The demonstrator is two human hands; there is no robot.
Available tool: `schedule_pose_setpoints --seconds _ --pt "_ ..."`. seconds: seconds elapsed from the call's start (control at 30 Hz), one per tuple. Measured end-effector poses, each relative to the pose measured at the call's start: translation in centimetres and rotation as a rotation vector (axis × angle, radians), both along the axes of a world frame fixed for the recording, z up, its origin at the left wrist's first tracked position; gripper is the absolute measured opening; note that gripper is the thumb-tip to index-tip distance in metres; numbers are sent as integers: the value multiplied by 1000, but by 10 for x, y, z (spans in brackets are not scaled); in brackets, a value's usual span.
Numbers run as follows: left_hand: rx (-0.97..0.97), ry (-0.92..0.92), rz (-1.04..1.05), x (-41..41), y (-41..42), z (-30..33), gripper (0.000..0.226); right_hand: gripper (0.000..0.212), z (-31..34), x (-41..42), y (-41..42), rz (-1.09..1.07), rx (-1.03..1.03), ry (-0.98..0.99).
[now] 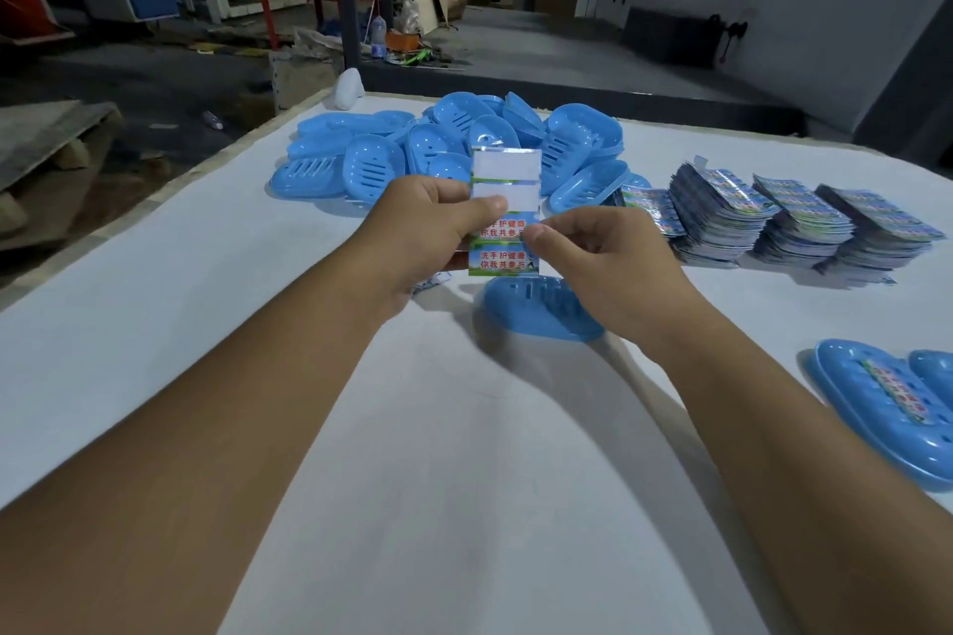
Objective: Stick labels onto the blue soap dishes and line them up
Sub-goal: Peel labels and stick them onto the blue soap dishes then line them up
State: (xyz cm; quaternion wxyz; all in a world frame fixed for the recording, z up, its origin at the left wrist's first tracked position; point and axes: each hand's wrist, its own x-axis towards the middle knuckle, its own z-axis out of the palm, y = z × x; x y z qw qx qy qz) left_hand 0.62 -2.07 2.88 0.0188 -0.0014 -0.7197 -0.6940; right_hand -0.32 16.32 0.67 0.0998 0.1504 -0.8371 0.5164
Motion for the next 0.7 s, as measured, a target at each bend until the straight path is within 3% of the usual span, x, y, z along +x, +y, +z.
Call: schedule_pose_setpoints --seconds 0.27,0.7 --pt "-124 12 35 -3 -3 -3 12 31 6 -4 6 -96 -33 -82" --pt "-302 144 -32 -5 -3 -11 18 21 2 -10 8 -153 -68 -102"
